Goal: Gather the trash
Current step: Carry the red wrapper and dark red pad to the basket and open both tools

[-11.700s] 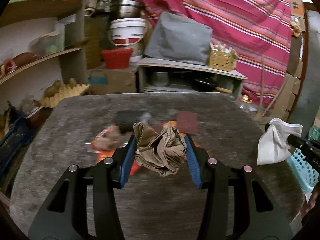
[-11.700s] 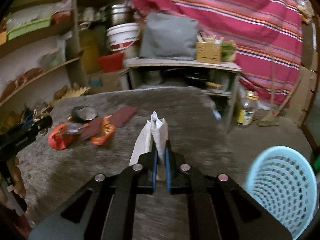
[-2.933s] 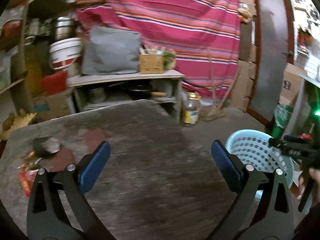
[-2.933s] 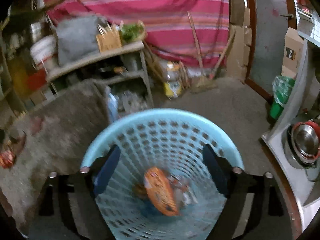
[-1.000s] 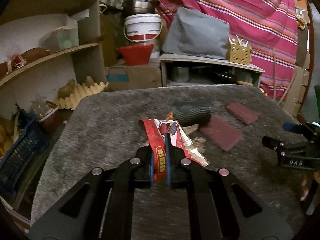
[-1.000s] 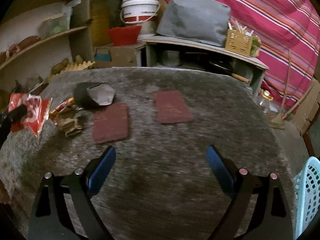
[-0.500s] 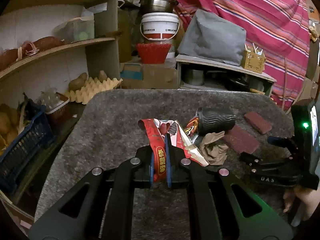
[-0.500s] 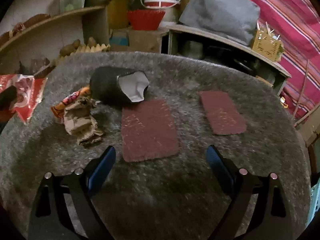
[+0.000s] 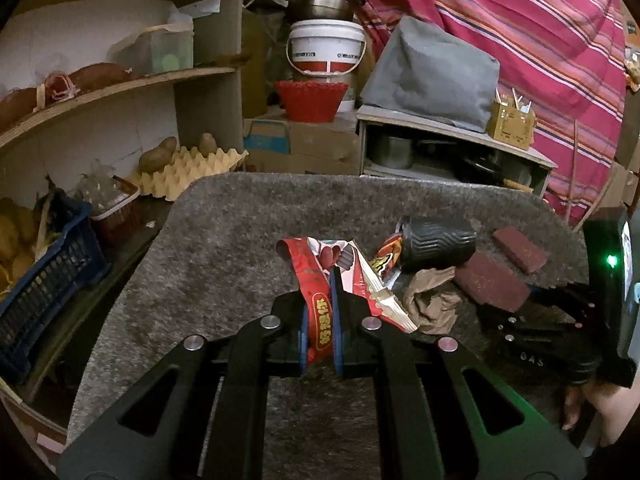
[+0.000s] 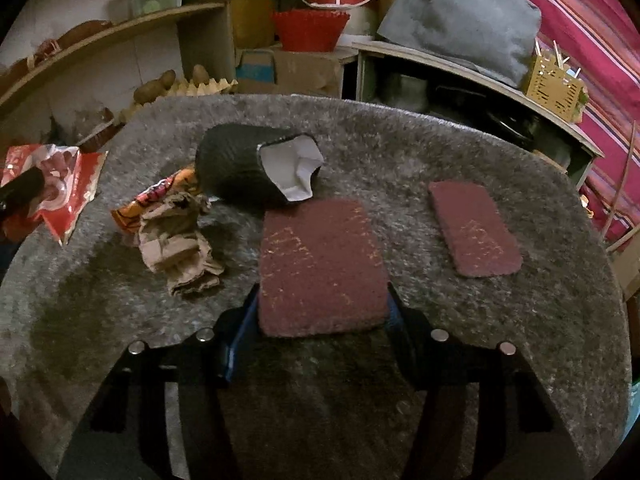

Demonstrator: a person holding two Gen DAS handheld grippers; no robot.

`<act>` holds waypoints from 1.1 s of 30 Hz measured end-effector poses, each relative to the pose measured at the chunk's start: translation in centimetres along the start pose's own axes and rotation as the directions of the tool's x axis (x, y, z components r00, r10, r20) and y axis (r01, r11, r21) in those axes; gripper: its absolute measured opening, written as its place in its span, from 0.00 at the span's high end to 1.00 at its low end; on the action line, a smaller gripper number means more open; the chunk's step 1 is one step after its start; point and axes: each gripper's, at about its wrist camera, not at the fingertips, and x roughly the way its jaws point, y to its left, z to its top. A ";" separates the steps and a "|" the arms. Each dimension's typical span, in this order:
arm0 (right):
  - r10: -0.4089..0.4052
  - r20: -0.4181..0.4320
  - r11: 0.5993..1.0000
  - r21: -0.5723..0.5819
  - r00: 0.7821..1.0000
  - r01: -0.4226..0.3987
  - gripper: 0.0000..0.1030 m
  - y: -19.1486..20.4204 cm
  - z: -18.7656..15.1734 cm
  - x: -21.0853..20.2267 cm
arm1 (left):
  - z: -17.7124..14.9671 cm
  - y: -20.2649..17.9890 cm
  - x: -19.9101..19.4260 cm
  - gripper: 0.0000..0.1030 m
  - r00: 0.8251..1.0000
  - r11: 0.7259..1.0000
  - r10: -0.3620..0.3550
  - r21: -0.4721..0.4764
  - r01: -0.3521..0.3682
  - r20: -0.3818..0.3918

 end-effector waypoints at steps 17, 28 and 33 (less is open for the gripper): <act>-0.074 0.089 0.994 0.082 0.993 0.067 0.44 -7.7 -2.7 -8.2 | 1.0 -7.0 -5.6 0.93 0.990 0.994 -0.104 0.051 0.100 0.092; -0.144 0.114 0.984 0.119 0.983 0.130 0.44 -13.6 -5.2 -12.2 | 0.4 -14.2 -6.2 0.93 0.979 0.978 -0.187 0.106 0.178 0.082; -0.197 0.114 0.972 0.155 0.974 0.179 0.44 -17.3 -7.1 -14.3 | -0.1 -17.6 -6.1 0.93 0.973 0.967 -0.222 0.142 0.211 0.065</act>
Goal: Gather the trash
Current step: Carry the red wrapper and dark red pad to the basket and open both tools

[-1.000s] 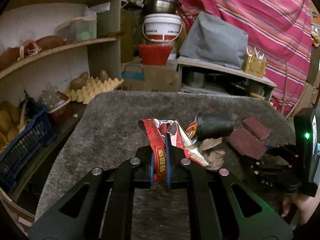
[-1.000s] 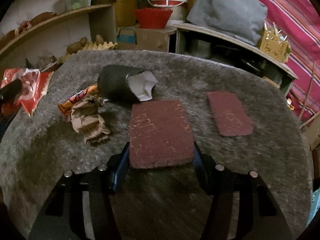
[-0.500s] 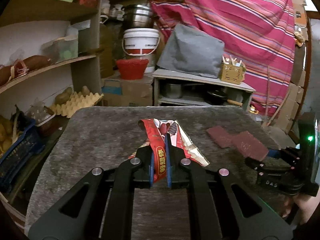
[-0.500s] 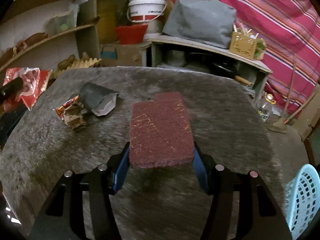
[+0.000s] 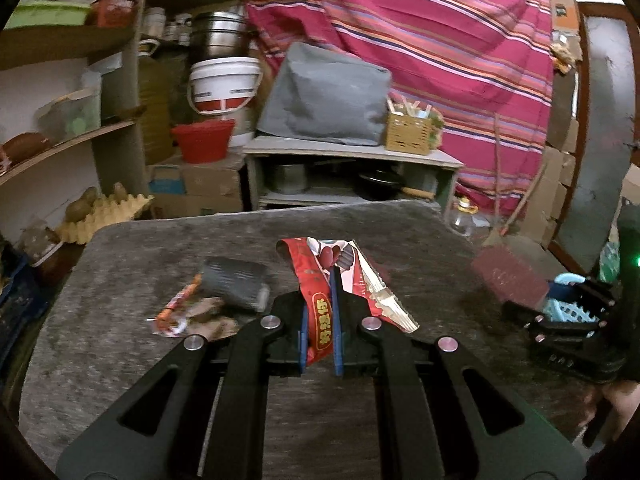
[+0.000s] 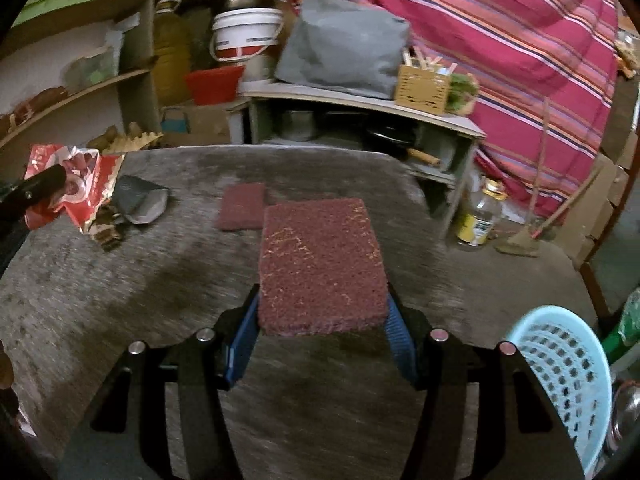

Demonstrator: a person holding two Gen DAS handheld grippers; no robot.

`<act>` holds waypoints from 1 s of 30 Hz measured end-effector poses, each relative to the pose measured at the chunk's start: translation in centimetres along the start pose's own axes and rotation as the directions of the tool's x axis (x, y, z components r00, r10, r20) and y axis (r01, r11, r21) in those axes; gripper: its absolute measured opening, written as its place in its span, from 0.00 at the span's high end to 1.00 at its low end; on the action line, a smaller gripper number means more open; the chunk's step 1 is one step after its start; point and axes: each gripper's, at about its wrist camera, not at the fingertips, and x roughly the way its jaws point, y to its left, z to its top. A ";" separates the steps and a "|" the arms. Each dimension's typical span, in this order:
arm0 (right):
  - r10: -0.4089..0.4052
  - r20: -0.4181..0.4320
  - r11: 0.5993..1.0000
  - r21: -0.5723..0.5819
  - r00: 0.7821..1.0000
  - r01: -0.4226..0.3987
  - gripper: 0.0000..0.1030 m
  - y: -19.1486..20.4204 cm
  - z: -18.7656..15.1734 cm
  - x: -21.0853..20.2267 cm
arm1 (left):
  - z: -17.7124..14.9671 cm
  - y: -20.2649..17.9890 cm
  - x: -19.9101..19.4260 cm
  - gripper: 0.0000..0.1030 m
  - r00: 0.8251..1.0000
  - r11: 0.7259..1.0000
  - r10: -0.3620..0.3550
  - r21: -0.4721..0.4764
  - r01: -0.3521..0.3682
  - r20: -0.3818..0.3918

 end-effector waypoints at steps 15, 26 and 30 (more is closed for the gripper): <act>-0.144 0.035 0.970 0.200 0.989 0.134 0.44 -14.6 -4.2 -6.0 | -0.5 -10.7 0.9 0.93 0.986 0.984 -0.165 0.066 0.166 -0.025; -0.263 -0.035 0.910 0.322 0.964 0.260 0.44 -23.8 -8.3 -7.5 | -1.1 -22.2 2.5 0.93 0.934 0.924 -0.350 0.140 0.357 -0.071; -0.278 -0.059 0.895 0.348 0.959 0.281 0.44 -25.8 -9.2 -7.2 | -1.9 -26.4 4.1 0.93 0.912 0.901 -0.397 0.144 0.409 -0.107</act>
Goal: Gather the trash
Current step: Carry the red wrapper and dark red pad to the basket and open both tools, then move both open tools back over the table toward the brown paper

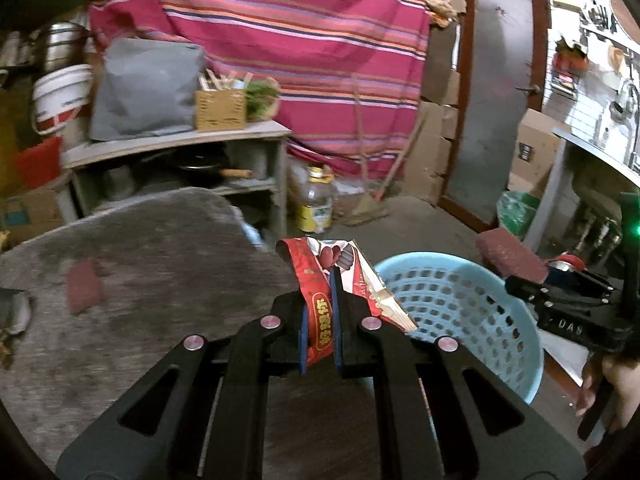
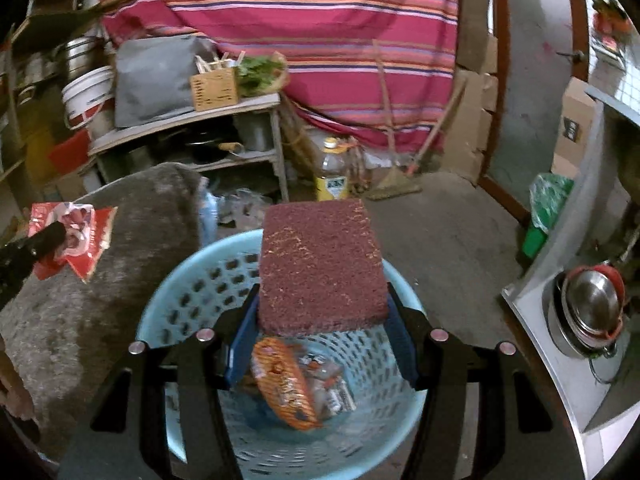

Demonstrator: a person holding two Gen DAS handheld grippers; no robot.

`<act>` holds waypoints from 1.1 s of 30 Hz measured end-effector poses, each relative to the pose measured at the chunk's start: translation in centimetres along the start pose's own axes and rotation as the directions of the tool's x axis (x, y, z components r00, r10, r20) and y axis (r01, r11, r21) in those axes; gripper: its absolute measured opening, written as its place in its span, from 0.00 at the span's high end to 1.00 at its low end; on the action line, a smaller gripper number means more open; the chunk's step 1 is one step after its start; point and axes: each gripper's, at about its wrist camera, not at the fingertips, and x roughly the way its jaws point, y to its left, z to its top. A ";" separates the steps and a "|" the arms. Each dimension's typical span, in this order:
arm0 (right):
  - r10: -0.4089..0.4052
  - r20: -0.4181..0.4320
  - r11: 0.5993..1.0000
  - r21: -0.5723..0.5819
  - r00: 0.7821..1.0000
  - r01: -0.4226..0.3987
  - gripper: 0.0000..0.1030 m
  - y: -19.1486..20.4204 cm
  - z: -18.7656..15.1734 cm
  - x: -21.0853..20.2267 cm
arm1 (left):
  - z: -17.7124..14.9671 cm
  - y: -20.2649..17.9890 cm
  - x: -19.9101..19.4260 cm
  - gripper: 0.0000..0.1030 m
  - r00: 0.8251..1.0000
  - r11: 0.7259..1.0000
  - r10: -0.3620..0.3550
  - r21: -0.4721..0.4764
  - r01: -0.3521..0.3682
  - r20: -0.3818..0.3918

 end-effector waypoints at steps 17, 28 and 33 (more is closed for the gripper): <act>0.003 -0.046 1.000 0.024 0.999 -0.002 0.44 -0.8 -0.6 1.5 | -0.9 -4.0 5.7 0.51 0.992 0.998 -0.050 0.039 0.055 -0.115; 0.037 -0.056 0.999 0.032 0.998 -0.035 0.43 0.6 -0.5 2.2 | 0.4 -0.4 -0.2 0.09 0.998 0.998 0.061 -0.017 -0.061 0.003; 0.052 -0.047 0.998 0.040 0.998 -0.050 0.43 1.9 -0.4 2.1 | 1.0 2.0 -3.2 0.05 0.990 0.991 0.130 -0.020 -0.129 0.047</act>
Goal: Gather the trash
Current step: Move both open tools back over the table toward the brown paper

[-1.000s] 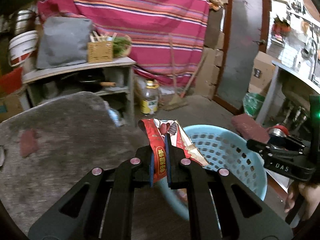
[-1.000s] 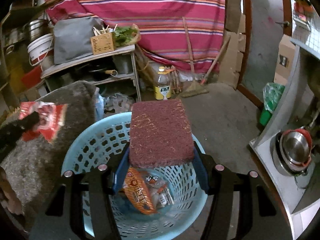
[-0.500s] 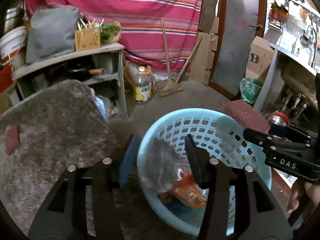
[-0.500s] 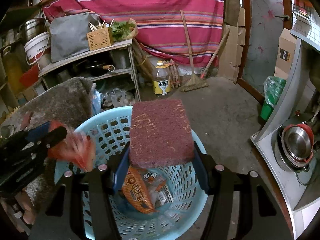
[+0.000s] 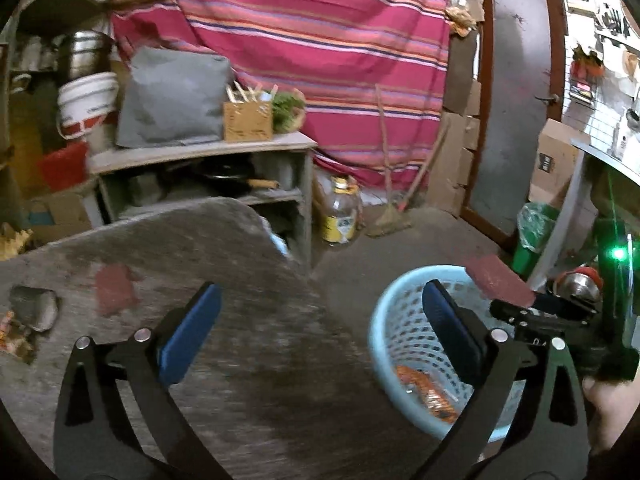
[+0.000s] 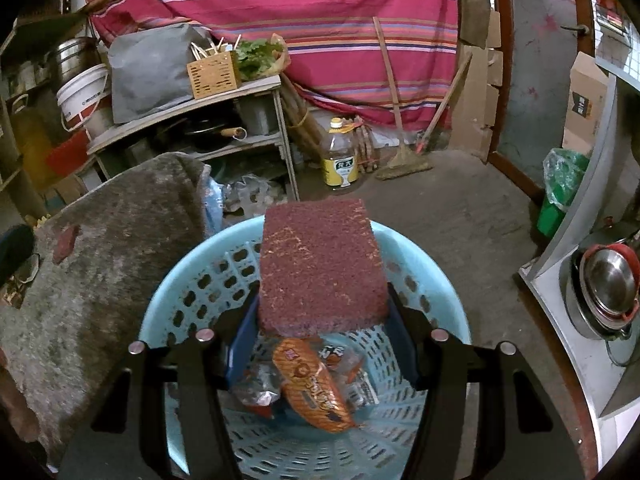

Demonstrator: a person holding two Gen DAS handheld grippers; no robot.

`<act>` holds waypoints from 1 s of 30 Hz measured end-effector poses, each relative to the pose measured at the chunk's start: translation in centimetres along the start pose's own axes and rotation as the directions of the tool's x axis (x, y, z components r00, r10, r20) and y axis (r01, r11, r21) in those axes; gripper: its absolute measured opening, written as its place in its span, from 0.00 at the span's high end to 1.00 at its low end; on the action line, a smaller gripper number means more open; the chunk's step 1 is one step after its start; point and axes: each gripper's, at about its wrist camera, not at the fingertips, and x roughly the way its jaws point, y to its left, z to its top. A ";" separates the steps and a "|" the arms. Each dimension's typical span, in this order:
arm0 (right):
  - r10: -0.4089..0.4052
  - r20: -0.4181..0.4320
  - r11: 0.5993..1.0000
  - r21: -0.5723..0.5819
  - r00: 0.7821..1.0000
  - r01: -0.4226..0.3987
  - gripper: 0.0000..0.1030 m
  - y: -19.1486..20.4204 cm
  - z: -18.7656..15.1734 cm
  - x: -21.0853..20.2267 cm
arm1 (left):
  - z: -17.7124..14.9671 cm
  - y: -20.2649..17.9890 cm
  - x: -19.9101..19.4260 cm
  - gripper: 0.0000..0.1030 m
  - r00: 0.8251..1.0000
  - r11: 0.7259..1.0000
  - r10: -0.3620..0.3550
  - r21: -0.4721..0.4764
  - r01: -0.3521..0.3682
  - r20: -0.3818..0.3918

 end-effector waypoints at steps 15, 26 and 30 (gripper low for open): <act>-0.053 0.002 0.997 -0.051 0.999 0.053 0.10 6.9 0.2 0.4 | -1.0 15.4 -6.6 0.05 0.963 0.957 0.269 -0.115 -0.265 0.017; 0.062 0.056 0.986 -0.156 0.997 -0.052 0.08 18.3 0.4 0.0 | -3.0 22.6 -8.0 0.05 0.920 0.912 0.391 -0.127 -0.390 -0.011; 0.096 0.048 0.977 -0.196 0.994 -0.085 0.08 22.1 0.2 0.5 | -4.1 25.2 -8.2 0.05 0.913 0.901 0.407 -0.150 -0.407 -0.031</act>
